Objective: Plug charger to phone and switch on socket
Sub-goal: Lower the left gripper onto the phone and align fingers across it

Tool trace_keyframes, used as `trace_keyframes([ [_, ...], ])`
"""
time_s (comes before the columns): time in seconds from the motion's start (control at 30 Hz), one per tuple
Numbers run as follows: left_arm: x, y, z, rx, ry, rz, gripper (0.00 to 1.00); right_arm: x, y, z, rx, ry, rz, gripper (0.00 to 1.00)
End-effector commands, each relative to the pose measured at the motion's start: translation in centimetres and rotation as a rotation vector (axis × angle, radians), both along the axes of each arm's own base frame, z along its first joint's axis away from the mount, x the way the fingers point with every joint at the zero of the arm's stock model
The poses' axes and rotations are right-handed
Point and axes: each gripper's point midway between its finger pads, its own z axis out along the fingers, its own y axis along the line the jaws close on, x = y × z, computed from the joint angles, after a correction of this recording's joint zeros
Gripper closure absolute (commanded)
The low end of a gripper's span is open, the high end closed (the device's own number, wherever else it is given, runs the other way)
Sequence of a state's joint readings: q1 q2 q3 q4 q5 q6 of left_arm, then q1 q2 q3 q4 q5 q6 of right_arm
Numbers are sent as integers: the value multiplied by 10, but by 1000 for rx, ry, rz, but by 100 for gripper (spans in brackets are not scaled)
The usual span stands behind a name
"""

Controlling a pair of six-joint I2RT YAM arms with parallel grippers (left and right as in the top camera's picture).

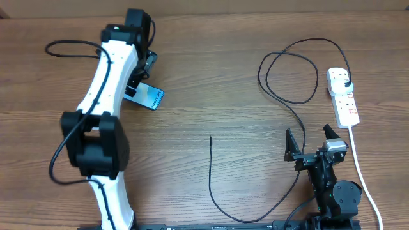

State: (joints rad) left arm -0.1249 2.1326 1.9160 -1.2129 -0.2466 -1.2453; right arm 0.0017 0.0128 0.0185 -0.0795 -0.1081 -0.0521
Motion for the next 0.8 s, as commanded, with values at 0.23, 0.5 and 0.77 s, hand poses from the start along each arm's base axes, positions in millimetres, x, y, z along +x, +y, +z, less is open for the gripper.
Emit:
trace_keyframes([
  [0.23, 9, -1, -47, -7, 59, 43, 0, 0, 2, -2, -1, -4, 9, 0],
  [0.5, 11, -1, -54, -6, 63, 43, 0, 0, 2, -2, -1, -4, 9, 0],
  [0.77, 11, 2, -62, 1, 72, 47, 0, 0, 2, -2, -1, -4, 9, 0],
])
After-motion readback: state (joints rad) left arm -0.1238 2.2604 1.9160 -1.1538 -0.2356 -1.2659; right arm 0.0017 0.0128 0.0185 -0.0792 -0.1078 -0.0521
